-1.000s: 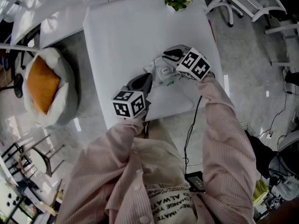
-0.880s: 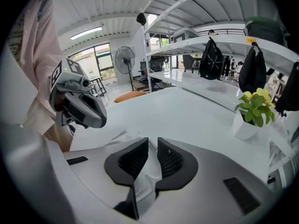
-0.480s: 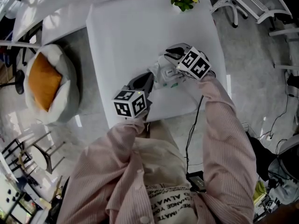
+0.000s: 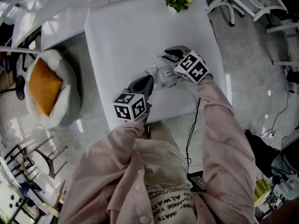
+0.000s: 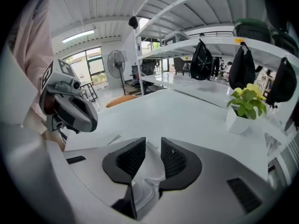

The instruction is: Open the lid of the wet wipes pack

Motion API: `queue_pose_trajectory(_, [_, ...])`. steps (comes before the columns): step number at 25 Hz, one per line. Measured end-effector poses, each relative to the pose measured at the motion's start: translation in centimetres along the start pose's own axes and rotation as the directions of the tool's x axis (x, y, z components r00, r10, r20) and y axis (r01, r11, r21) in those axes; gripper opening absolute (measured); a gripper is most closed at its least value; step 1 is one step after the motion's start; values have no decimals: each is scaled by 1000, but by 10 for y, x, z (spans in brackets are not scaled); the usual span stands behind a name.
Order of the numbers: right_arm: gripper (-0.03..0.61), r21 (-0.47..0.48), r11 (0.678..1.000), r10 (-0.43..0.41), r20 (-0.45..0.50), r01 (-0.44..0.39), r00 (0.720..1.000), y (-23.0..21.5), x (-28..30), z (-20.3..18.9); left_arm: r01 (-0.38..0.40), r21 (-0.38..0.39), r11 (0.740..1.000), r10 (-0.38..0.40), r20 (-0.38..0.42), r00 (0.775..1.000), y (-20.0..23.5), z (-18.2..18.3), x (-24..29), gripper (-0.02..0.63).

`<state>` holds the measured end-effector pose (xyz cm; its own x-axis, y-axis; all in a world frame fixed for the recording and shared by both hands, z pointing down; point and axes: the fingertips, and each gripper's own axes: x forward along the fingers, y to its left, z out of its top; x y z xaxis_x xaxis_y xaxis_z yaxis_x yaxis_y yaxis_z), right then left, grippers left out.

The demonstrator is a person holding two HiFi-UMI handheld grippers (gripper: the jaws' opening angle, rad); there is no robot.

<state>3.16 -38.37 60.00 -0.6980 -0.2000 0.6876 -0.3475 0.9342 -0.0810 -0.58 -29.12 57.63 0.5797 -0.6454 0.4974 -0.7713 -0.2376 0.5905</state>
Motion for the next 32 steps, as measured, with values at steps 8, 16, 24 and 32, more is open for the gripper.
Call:
queue_pose_trajectory(8, [46,144,980,-160,153,139,975,4,-44,13,75,140,987,-78,17,997,-28,15,-20,0])
queue_pose_trajectory(16, [0,336,918,-307,272,208,912,31,-101,19,120,268,956,-140,57,988,-61,38,-46,0])
queue_pose_trajectory(24, [0,490,849,-423,409,196,809,62,-161,34,152,345,926,-201,113,973,-96,58,-71,0])
queue_pose_trajectory(32, [0,559,790,-547,454,253,703,70,-214,41,161,409,898,-247,166,955,-122,80,-91,0])
